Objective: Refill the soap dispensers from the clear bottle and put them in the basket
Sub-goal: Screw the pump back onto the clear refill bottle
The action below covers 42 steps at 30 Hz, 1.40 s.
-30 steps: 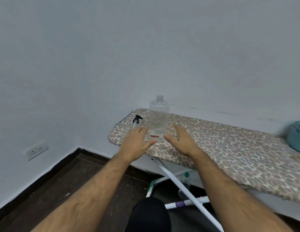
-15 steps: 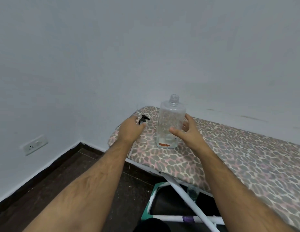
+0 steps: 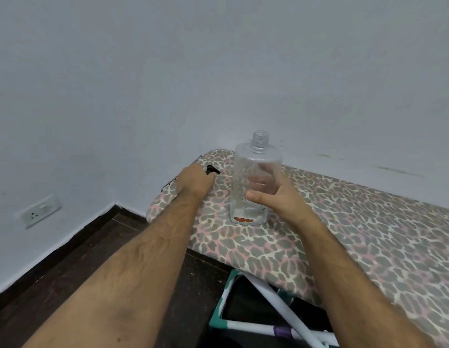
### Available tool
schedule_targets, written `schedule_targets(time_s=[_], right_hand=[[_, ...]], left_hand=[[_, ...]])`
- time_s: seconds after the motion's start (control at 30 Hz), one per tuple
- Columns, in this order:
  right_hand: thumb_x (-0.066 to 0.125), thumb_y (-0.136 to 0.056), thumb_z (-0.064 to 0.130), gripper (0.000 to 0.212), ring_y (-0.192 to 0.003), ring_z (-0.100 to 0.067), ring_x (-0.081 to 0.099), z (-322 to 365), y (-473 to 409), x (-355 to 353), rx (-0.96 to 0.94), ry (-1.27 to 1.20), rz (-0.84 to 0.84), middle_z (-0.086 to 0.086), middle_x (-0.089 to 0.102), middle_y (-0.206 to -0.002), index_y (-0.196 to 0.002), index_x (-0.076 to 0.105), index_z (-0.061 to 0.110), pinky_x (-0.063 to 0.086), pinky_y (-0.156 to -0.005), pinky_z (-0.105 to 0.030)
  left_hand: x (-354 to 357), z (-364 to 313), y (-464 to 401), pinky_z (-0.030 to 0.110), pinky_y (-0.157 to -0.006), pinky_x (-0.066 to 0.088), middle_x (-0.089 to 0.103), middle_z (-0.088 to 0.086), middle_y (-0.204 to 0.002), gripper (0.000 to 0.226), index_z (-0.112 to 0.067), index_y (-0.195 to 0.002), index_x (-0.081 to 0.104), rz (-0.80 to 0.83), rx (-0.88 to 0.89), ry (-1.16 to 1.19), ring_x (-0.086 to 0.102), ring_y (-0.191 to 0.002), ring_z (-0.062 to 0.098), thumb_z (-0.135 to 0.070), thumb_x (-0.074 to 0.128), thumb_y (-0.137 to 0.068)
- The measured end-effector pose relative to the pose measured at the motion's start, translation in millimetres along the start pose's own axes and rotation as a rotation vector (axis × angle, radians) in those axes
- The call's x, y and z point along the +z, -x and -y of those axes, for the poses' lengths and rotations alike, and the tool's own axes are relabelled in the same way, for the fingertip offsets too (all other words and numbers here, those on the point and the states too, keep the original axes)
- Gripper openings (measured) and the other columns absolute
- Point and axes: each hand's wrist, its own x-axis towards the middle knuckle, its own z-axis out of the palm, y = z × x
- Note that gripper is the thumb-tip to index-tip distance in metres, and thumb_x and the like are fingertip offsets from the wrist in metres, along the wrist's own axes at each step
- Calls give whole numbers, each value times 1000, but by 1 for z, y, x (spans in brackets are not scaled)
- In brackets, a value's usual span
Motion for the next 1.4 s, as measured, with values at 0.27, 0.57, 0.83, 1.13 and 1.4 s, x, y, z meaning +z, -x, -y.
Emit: schedule_targets(time_s=[0.27,0.57,0.83,1.13,1.4], right_hand=[[86,-75,14,56,-101,-15,71,12,19,-3,31,20,-92,-5,71,-111,-121,54,21,57,-85,-31],[87,-74,23,57,-100,-19,68,33,89,-40,-5,46,-317,-7,65,-111,-119,52,20,54,-78,-28],[83,-80,26,65,-106,-17,65,35,161,-99,24,107,-462,-4,59,-117,-130,42,27,55,-87,-37],[79,-85,23,60,-112,-20,62,36,211,-148,81,160,-486,-4,58,-121,-128,38,30,52,-93,-41],[79,-85,19,57,-110,-22,62,16,229,-158,149,157,-460,-6,59,-118,-126,41,29,53,-97,-49]], left_hand=[[-24,-19,23,25,-50,39,68,2,-73,39,-11,-82,70,-2,34,298,62,-66,18,-49,65,-88],[-67,-90,85,24,-77,52,73,-9,-92,21,-20,-95,75,21,292,817,66,-87,4,-38,74,-84],[-97,-161,146,16,-78,50,76,-4,-96,30,-14,-105,72,86,460,1087,70,-94,5,-30,79,-81],[-120,-223,205,25,-92,51,75,-5,-102,19,-19,-107,68,112,597,1179,69,-101,4,-26,71,-90],[-144,-259,232,11,-81,46,74,-9,-99,13,-20,-107,65,103,647,1269,68,-99,-1,-24,66,-94]])
